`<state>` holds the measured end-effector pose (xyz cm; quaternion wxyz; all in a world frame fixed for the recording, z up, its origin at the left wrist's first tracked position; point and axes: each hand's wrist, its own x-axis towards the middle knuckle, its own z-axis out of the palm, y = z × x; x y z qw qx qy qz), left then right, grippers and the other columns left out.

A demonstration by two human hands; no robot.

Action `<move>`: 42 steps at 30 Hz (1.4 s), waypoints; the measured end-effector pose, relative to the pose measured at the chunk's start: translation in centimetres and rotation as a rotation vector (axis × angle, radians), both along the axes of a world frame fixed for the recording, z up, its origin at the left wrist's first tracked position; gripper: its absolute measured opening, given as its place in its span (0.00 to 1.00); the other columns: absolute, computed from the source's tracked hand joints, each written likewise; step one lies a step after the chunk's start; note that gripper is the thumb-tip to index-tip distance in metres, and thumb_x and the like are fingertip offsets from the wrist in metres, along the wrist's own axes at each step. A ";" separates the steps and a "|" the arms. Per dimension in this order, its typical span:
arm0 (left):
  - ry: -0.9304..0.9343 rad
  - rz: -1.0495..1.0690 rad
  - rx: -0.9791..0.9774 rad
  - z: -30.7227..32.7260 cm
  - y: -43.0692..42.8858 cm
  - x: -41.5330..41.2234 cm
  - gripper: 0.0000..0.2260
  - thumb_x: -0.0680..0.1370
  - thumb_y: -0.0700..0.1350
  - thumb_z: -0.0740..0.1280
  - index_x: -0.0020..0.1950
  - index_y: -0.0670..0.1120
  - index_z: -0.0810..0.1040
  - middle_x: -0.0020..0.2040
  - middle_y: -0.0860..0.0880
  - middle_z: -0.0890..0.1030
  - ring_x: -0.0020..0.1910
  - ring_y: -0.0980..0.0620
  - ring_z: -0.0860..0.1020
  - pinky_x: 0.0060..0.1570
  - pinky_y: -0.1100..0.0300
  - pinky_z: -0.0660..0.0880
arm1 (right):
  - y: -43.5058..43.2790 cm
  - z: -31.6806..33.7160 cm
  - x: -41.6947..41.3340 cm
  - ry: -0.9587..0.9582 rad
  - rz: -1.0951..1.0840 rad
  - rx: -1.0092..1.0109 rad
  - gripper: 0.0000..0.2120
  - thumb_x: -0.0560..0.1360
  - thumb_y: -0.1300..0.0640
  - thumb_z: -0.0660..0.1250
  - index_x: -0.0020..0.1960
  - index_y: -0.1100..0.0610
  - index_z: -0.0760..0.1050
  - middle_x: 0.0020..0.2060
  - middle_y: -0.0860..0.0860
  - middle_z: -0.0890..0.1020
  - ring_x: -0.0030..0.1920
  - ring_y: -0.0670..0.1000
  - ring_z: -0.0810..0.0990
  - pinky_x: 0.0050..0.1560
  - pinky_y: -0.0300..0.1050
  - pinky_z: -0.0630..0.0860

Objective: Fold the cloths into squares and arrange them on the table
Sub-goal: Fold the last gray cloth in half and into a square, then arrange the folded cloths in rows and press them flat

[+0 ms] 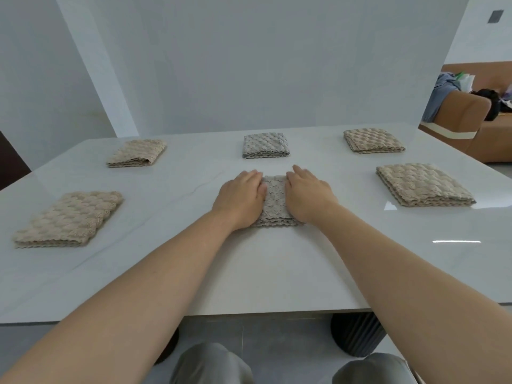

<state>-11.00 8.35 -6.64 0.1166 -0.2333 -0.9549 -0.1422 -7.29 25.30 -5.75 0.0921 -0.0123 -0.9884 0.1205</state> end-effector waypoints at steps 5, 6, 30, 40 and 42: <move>-0.226 0.003 -0.100 -1.1 -0.1 -0.3 0.26 0.87 0.55 0.45 0.83 0.46 0.52 0.84 0.49 0.52 0.82 0.49 0.49 0.79 0.46 0.50 | 0.7 -1.8 0.2 -0.163 -0.019 -0.017 0.27 0.85 0.45 0.41 0.83 0.51 0.50 0.82 0.48 0.53 0.81 0.55 0.50 0.79 0.61 0.48; -0.233 0.005 -0.111 -1.1 0.0 -0.5 0.26 0.87 0.56 0.45 0.83 0.47 0.51 0.84 0.49 0.52 0.82 0.49 0.49 0.79 0.45 0.50 | 0.6 -1.8 0.3 -0.183 -0.027 -0.012 0.27 0.85 0.45 0.41 0.83 0.51 0.48 0.82 0.47 0.51 0.82 0.55 0.48 0.79 0.62 0.46; -0.164 -0.154 0.273 4.7 2.1 3.8 0.04 0.80 0.46 0.67 0.51 0.53 0.82 0.42 0.61 0.79 0.43 0.61 0.76 0.44 0.64 0.72 | 4.6 3.6 -0.7 -0.010 -0.016 -0.228 0.18 0.78 0.50 0.57 0.32 0.56 0.65 0.29 0.52 0.74 0.30 0.55 0.73 0.30 0.43 0.64; -0.766 -0.095 0.169 9.8 6.1 5.7 0.05 0.81 0.47 0.65 0.52 0.54 0.81 0.40 0.59 0.77 0.38 0.61 0.75 0.43 0.61 0.75 | 7.8 8.9 1.9 -0.484 -0.297 -0.443 0.18 0.80 0.50 0.57 0.35 0.57 0.62 0.29 0.52 0.70 0.29 0.53 0.65 0.30 0.45 0.63; -0.878 -0.062 0.132 11.3 6.7 7.0 0.06 0.82 0.48 0.64 0.54 0.53 0.80 0.44 0.58 0.79 0.41 0.59 0.76 0.47 0.57 0.78 | 8.4 10.4 4.0 -0.589 -0.359 -0.443 0.18 0.82 0.48 0.55 0.37 0.57 0.64 0.30 0.51 0.73 0.30 0.53 0.68 0.31 0.45 0.64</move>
